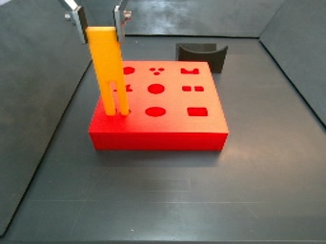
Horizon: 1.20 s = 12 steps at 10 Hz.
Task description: Insert the square-circle object.
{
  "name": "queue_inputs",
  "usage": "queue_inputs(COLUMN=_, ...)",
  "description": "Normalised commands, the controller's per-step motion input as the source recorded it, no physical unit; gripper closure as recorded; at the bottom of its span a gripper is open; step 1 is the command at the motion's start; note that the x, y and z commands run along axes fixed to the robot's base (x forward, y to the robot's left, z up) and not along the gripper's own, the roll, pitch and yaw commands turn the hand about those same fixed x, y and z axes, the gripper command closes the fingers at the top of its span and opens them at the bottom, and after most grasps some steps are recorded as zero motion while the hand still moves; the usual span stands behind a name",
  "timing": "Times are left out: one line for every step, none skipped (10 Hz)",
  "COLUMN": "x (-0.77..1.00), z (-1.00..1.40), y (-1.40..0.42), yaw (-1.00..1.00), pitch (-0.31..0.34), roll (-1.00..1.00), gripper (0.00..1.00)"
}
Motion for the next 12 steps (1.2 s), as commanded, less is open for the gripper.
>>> queue_inputs(x=0.12, z=-0.29, y=-0.19, yaw=0.00, pitch=0.027, roll=0.19, gripper=1.00)
queue_inputs(x=0.07, z=-0.55, y=-0.16, yaw=-0.01, pitch=0.000, roll=0.11, gripper=1.00)
queue_inputs(x=0.08, z=-0.67, y=-0.15, yaw=-0.01, pitch=-0.029, roll=0.11, gripper=1.00)
queue_inputs(x=0.15, z=-0.79, y=-0.10, yaw=-0.05, pitch=-0.027, roll=0.07, gripper=1.00)
queue_inputs(x=0.43, z=-0.99, y=-0.01, yaw=-0.17, pitch=0.014, roll=0.01, gripper=1.00)
queue_inputs(x=0.48, z=-1.00, y=0.00, yaw=-0.23, pitch=0.027, roll=0.00, gripper=1.00)
queue_inputs(x=0.50, z=-1.00, y=0.05, yaw=-0.30, pitch=0.017, roll=0.00, gripper=1.00)
queue_inputs(x=0.49, z=-1.00, y=0.17, yaw=-0.34, pitch=0.021, roll=0.00, gripper=1.00)
queue_inputs(x=0.39, z=-1.00, y=0.20, yaw=-0.38, pitch=0.011, roll=0.01, gripper=1.00)
queue_inputs(x=0.01, z=-1.00, y=0.05, yaw=-0.25, pitch=0.000, roll=0.01, gripper=1.00)
queue_inputs(x=-0.05, z=-0.30, y=0.00, yaw=0.00, pitch=-0.019, roll=0.03, gripper=1.00)
queue_inputs(x=0.00, z=0.00, y=0.00, yaw=0.00, pitch=0.000, roll=0.00, gripper=1.00)
